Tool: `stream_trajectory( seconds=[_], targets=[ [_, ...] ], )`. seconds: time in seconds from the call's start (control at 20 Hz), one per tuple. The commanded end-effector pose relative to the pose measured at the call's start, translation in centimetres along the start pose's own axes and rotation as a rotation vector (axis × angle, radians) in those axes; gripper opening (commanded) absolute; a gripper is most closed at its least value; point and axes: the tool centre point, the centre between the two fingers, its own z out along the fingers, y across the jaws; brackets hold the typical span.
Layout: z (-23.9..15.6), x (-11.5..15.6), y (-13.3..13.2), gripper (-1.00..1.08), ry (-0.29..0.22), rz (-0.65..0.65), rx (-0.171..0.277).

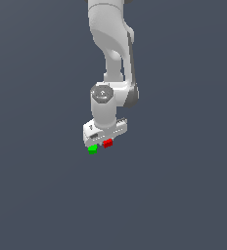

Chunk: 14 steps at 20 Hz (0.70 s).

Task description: Stack the red cube on top of the green cube.

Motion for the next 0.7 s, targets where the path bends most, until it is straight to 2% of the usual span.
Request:
stream_trajectory(
  seconds=[0.0, 0.3, 0.6, 0.65],
  targets=[
    [0.5, -0.9, 2.3, -1.0, 0.001, -0.002, 0.0],
    [1.3, -2.1, 5.9, -1.0, 0.0, -0.002, 0.0],
    [1.6, -2.3, 7.0, -1.0, 0.001, -0.002, 0.0],
    [1.6, -2.3, 7.0, 1.0, 0.001, -0.002, 0.0]
  ],
)
